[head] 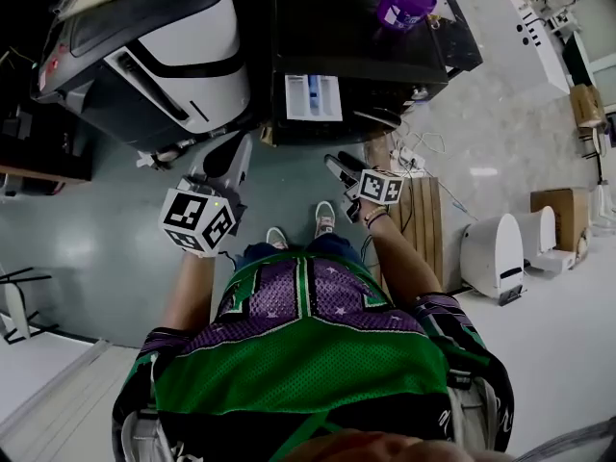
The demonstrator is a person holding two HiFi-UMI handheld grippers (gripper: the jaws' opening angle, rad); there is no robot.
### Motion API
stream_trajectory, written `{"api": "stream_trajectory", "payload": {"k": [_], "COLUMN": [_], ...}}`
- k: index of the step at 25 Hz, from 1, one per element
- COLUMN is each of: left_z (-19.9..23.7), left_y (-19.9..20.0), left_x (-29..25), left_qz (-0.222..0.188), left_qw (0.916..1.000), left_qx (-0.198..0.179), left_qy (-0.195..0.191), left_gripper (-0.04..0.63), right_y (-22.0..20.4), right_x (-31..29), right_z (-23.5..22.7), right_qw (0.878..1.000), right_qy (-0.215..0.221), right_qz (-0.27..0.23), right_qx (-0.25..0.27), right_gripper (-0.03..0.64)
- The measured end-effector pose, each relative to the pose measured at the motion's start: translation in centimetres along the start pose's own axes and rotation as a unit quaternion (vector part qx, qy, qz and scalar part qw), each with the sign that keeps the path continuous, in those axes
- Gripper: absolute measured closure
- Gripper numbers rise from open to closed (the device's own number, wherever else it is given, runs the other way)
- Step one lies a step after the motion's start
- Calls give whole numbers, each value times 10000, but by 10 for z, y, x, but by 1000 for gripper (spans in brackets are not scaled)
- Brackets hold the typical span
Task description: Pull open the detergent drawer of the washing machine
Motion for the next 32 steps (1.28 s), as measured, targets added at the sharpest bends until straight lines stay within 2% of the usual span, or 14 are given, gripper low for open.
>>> {"api": "stream_trajectory", "payload": {"k": [7,15,23,27,32], "left_z": [14,10,-18,-35,-52], "left_y": [15,39,64,80,105], "left_x": [-1,-23,-56,-70,-86], "left_qz": [-247,-403,-572,-727,-827], "left_qw": [9993,9979,9962,9962,9947], "left_qx": [-47,-260,-347,-228,-466], "left_qy": [259,437,559,419,386], "left_gripper": [579,578,579,579,579], "right_y": [51,129,196,220,251], "right_x": [13,41,86,110,137], "right_z": [30,85,114,124,136], "right_qw": [9911,9670,9514,9425,9433], "right_qy": [-480,-108,161,255,359], "right_qz": [-236,-741,-1084,-1218,-1557], "right_qx": [1222,2437,2878,3101,2910], "right_gripper": [356,360,360,360,362]}}
Point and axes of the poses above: the fingertips, and each gripper's own axes: x backward along the fingers, z to its left, y out of its top, the point moved 4 cm from there along x, backward along the fingers, and after that the axes turned 9 degrees about -y, right-handed, at the moved point
